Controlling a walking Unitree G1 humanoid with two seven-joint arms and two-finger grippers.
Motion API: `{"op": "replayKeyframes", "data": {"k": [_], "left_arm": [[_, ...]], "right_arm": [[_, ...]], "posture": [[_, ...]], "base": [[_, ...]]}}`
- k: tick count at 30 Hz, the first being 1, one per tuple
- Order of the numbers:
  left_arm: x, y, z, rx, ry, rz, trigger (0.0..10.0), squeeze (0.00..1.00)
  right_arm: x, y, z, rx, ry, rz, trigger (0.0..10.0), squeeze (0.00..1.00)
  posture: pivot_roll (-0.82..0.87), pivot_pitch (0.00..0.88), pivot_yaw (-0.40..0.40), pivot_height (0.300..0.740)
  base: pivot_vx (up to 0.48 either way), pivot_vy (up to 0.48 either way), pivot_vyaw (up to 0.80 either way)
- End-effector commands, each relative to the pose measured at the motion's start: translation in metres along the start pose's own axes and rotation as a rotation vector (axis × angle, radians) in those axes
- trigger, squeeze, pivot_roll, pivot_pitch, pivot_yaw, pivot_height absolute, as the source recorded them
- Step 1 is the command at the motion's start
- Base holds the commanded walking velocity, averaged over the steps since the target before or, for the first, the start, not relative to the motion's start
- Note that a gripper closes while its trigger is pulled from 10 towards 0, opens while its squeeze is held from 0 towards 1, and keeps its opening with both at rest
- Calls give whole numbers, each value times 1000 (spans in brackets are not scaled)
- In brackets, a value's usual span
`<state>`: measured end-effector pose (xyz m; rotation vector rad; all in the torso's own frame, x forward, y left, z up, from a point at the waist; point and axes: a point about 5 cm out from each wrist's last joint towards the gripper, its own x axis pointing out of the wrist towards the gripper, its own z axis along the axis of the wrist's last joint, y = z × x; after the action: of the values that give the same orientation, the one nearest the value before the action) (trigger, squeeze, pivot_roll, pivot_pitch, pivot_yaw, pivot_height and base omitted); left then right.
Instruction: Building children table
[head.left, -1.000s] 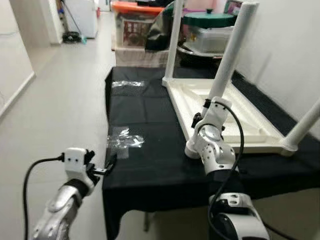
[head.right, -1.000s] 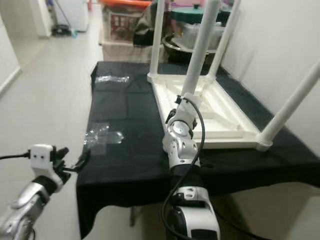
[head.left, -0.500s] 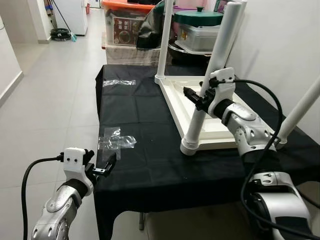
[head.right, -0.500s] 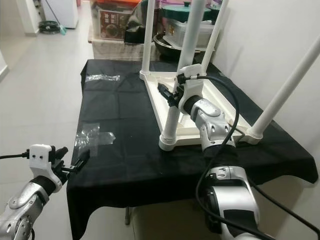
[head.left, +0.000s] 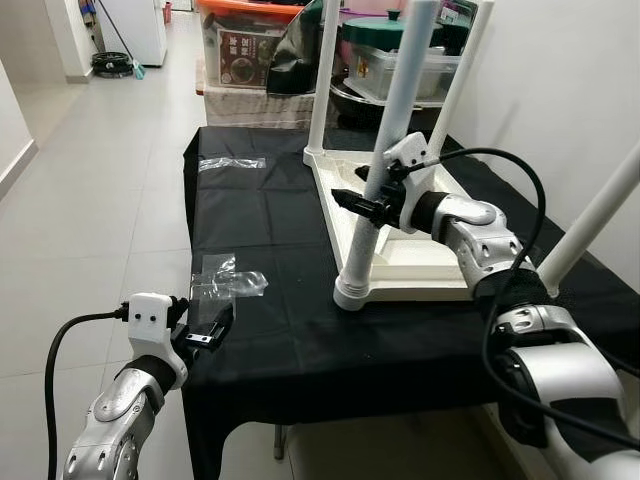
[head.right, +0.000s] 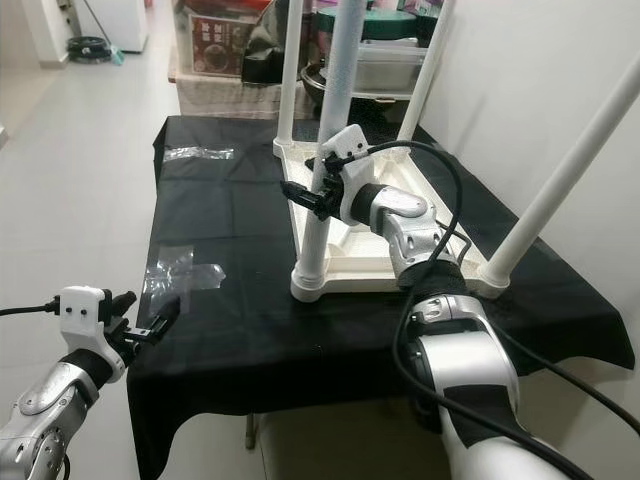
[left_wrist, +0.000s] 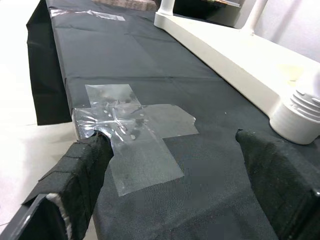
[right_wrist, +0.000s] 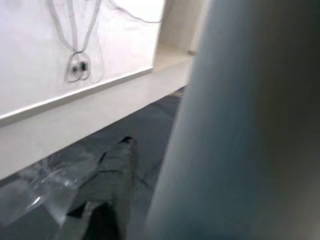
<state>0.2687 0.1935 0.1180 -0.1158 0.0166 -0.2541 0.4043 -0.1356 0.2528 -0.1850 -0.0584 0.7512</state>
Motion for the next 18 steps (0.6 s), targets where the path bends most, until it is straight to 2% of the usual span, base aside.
{"op": "replayKeyframes", "data": {"k": [1,2,4,5,6,7,8,9,11,12,13,14,15,16,17,18], "left_arm": [[-2,-2,-4,-3,10,-1,10000,0],[-2,-2,-5,-3,13,-2,10000,0],[-3,-3,-6,-3,17,-3,10000,0],[-3,-3,-6,-3,17,-3,10000,0],[-3,-3,-6,-3,18,-5,10000,0],[-3,-3,-6,-3,18,-5,10000,0],[-4,-3,-6,-4,19,-6,10000,0],[-4,-3,-6,-4,19,-6,10000,0],[-4,-3,-6,-2,22,-9,10000,0],[-4,-3,-6,-2,23,-9,10000,0],[-4,-3,-6,-2,23,-9,10000,0],[-4,-2,-6,-3,24,-10,10000,0],[-4,-2,-6,-3,24,-10,10000,0],[-4,-2,-5,-2,26,-13,10000,0],[-4,-2,-6,-2,28,-16,10000,0],[-4,-2,-6,-2,28,-16,10000,0]], "right_arm": [[3,2,-8,19,19,-21,0,0],[2,-7,-15,51,50,-188,0,0],[-15,-28,-41,171,156,-685,0,0],[-15,-28,-41,171,156,-685,0,0],[-25,-30,-56,229,192,-879,0,0],[-25,-30,-56,229,192,-879,0,0],[-30,-25,-69,270,208,-995,0,0],[-30,-25,-69,270,208,-995,0,0],[-36,2,-79,283,184,-1142,0,0],[-32,20,-76,291,173,-1132,0,0],[-32,20,-76,291,173,-1132,0,0],[-25,41,-70,314,158,-1060,6902,0],[-25,41,-70,314,158,-1060,6902,0],[-17,57,-61,324,132,-962,10000,0],[-12,67,-47,335,53,-886,10000,298],[-12,67,-47,335,53,-886,10000,298]], "posture": [[79,0,-135,740],[72,0,-129,740],[67,0,-124,740],[67,0,-124,740],[69,0,-122,740],[69,0,-122,740],[69,0,-117,740],[69,0,-117,740],[69,0,-116,740],[71,0,-112,740],[71,0,-112,740],[66,0,-107,740],[66,0,-107,740],[61,0,-102,740],[58,0,-99,740],[58,0,-99,740]], "base": [[0,0,0],[0,0,0],[0,0,0],[0,0,0],[0,0,0],[0,0,0],[0,0,0],[0,0,0],[0,0,0],[0,0,0],[0,0,0],[0,0,0],[0,0,0],[0,0,0],[0,0,0],[0,0,0]]}}
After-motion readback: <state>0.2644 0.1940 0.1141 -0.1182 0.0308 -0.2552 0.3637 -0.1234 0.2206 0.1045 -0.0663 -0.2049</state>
